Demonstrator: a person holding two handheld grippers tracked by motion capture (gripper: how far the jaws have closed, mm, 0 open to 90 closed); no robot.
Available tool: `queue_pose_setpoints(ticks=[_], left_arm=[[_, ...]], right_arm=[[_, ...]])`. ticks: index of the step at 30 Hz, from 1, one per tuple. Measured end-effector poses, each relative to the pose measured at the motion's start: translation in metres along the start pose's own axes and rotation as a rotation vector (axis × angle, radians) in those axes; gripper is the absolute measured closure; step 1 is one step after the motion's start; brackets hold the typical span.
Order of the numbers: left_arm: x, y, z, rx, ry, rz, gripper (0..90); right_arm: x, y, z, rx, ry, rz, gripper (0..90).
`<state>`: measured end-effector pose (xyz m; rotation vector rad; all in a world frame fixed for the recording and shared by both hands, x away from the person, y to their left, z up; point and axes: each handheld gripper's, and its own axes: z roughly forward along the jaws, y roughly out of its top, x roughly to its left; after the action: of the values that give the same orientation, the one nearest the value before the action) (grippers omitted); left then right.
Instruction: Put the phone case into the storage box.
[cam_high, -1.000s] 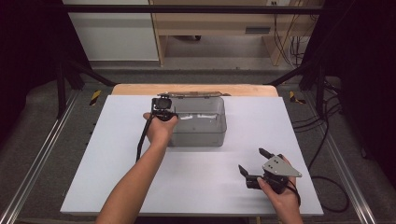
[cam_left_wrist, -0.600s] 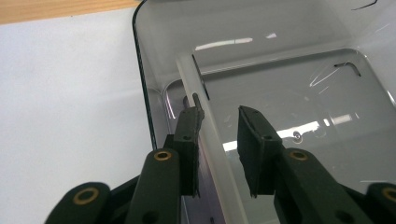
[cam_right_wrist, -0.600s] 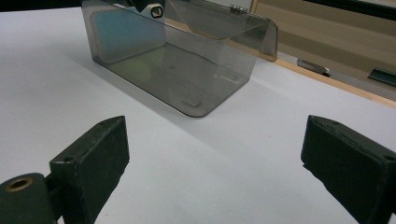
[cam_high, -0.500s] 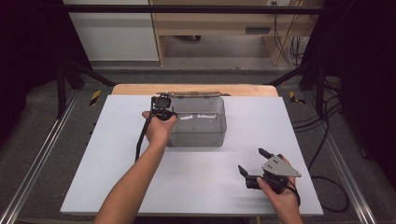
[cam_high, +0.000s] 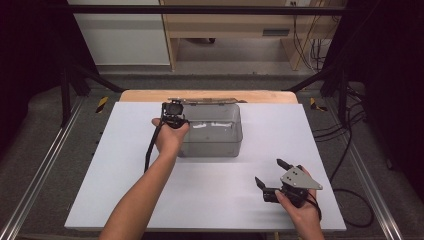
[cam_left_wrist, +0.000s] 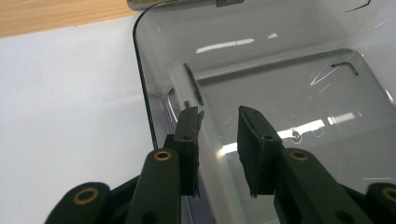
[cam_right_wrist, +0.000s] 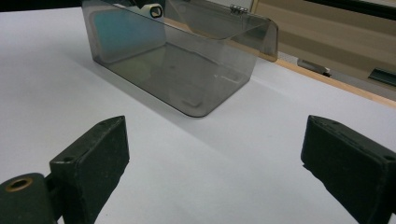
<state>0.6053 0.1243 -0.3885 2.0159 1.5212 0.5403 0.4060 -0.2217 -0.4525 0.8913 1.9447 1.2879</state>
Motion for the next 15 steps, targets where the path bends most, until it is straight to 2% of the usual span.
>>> queue_pose_setpoints(ticks=[15], left_arm=[[-0.0052,0.0048,-0.0096,-0.025,-0.019,0.031,68.8]], right_arm=[[0.0007,0.0002,0.0005,-0.001,0.002,0.003,8.0]])
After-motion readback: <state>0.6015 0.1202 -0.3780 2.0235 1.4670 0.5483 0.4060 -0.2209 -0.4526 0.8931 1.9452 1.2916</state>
